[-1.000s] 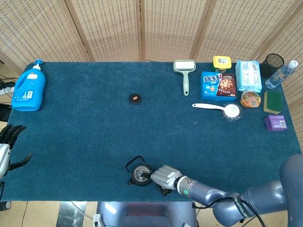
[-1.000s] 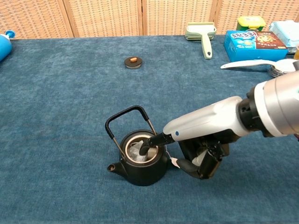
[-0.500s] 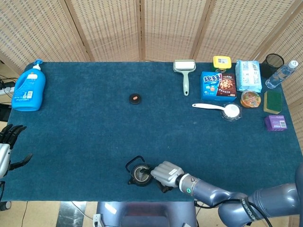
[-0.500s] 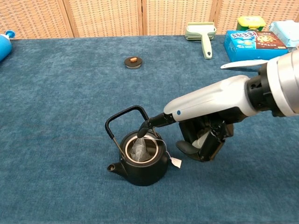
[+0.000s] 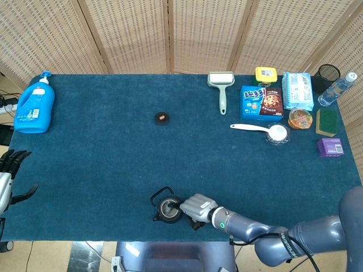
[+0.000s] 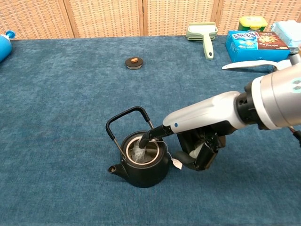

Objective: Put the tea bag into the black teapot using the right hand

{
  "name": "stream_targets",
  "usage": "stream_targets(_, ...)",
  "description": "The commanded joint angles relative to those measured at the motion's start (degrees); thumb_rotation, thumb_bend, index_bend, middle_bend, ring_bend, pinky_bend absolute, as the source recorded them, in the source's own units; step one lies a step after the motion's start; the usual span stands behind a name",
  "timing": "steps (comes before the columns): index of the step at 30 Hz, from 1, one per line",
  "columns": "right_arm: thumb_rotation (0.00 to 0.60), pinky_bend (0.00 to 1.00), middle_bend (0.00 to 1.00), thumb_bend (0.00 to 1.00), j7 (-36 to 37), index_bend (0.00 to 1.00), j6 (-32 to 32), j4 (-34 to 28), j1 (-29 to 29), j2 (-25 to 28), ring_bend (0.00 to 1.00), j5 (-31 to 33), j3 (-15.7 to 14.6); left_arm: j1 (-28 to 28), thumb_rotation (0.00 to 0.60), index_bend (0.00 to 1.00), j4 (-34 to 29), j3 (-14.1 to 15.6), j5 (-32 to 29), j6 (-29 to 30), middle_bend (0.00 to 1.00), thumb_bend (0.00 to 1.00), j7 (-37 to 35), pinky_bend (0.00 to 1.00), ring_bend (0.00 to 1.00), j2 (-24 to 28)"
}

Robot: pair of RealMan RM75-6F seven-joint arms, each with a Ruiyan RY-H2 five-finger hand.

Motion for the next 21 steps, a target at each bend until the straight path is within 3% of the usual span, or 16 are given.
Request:
stream_targets(1,0.6,1.0,1.0,0.79,0.07,0.02,-0.23,0.47,-0.03,-0.53,1.0,0.11,-0.1,-0.05,0.6,0.13,0.06,0.03,0.02,-0.13,0.14,0.28,-0.11,0.15,0.06,-0.04)
stream_targets(11,0.6,1.0,1.0,0.79,-1.09,0.02,0.01,-0.24,0.44,-1.24,1.0,0.95,-1.57,-0.08,0.6,0.13,0.36,0.09,0.31,-0.06,0.14,0.28,-0.52,0.15,0.06,-0.22)
stream_targets(21,0.6,1.0,1.0,0.79,-2.23,0.02,2.79,-4.72,-0.11,1.93,1.0,-0.7,-1.59,-0.08,0.6,0.13,0.23,0.07,0.64,0.24,0.14,0.28,-0.64,0.15,0.06,-0.17)
